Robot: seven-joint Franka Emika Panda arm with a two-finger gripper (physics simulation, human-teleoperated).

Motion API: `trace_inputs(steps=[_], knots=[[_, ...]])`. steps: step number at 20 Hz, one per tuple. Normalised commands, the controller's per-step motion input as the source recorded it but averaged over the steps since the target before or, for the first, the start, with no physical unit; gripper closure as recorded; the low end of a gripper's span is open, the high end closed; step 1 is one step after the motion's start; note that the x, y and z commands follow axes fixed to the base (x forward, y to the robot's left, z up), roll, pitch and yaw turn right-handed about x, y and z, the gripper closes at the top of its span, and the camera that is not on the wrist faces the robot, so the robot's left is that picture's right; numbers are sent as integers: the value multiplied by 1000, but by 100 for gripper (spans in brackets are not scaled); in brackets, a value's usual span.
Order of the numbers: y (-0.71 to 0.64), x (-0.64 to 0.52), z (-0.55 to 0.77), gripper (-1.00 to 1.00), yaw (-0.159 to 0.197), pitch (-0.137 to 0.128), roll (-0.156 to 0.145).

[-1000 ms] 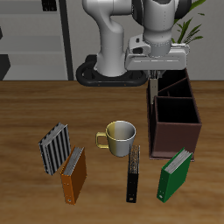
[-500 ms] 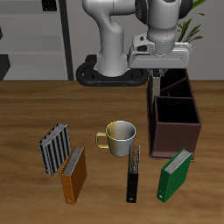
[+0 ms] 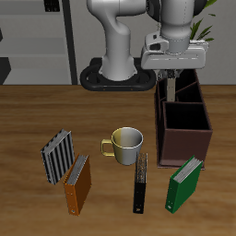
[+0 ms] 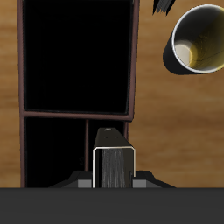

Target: Place the yellow book into the left desk caddy's front compartment and place the orange book into the left desk caddy's left compartment and place the black book into the left desk caddy's back compartment

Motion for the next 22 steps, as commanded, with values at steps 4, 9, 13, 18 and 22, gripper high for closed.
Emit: trace_inputs(steps=[4,9,13,18,22], knots=[[8,53,-92,100,-21,30,-5],[62,44,-218,100,-5,21,2],[82,-5,-251,100,21,47,12],[69,53,-235,-100,0,48,12],[-50,-29,-54,-100,15,20,-6]])
